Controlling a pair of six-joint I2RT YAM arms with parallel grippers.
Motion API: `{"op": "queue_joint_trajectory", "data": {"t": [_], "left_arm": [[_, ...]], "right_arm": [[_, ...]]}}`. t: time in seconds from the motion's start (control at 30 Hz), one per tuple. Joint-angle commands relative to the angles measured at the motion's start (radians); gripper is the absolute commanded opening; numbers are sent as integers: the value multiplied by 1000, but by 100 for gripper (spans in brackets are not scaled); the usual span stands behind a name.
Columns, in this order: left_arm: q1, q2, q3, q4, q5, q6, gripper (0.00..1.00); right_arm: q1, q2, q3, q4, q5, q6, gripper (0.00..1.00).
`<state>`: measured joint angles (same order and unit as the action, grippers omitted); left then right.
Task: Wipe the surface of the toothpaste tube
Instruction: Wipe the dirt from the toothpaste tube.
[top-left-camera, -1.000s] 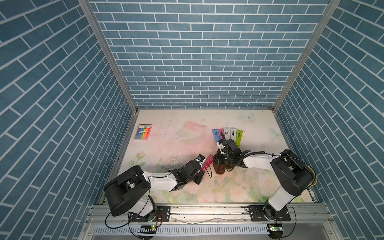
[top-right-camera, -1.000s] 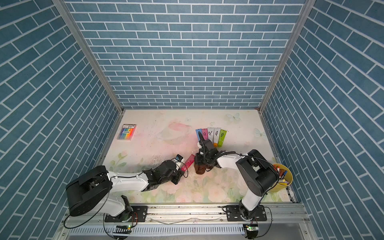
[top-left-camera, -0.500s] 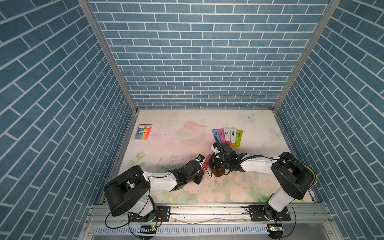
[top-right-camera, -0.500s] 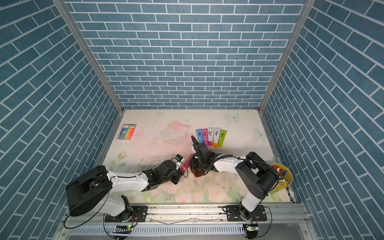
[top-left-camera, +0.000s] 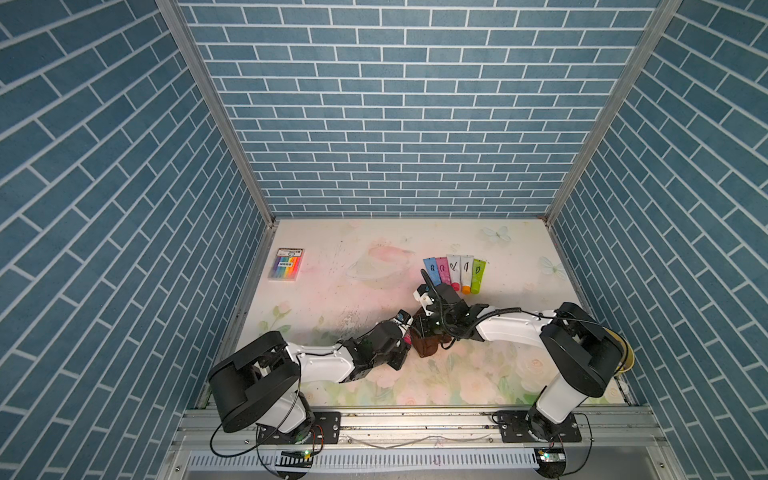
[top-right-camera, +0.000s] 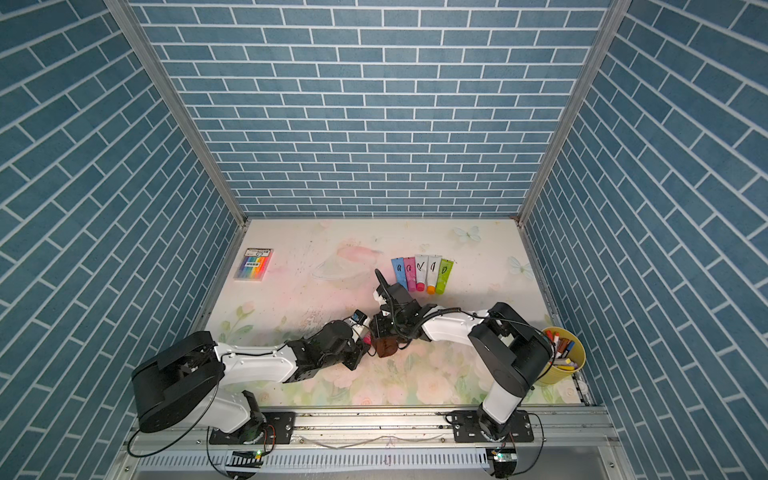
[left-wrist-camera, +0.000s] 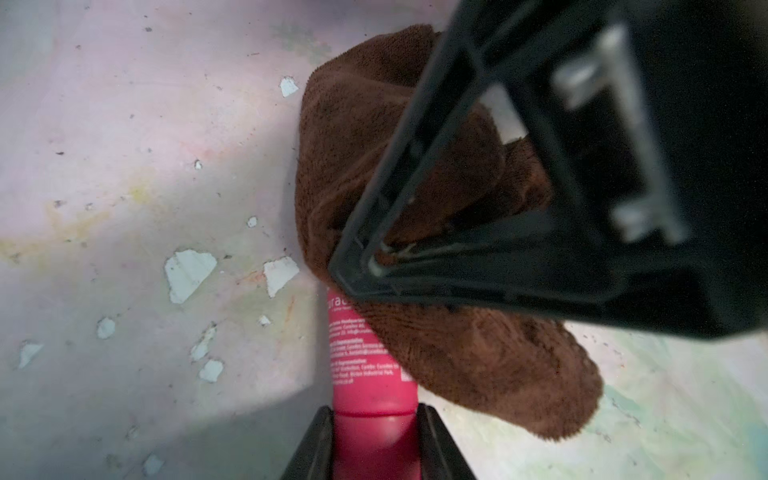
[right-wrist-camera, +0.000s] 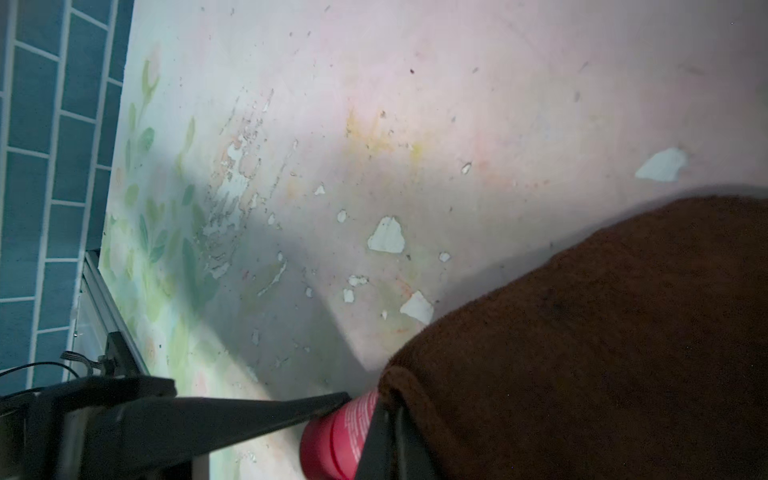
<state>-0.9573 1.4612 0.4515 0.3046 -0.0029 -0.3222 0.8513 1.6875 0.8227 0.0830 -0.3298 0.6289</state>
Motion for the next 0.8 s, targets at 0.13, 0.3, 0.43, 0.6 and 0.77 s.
{"op": "queue_joint_trajectory", "data": {"t": [0.13,0.3,0.43,0.6,0.77], "left_arm": [[-5,1,4,-5,2,9,14],[-6,-1,2,-9,-8,8,13],[-6,-3,4,-9,-10,8,13],[-6,-3,1,-6,-4,10,13],[-6,1,6,-5,0,12,13]], "right_arm": [[-33,23,-68,-116,104,-19,0],[-162,-33,-130,-132,139,-33,0],[-196,-44,-113,-159,213,-53,0],[-164,-36,-98,-75,128,-62,0],[-47,-128,-68,-88,106,-80,0]]}}
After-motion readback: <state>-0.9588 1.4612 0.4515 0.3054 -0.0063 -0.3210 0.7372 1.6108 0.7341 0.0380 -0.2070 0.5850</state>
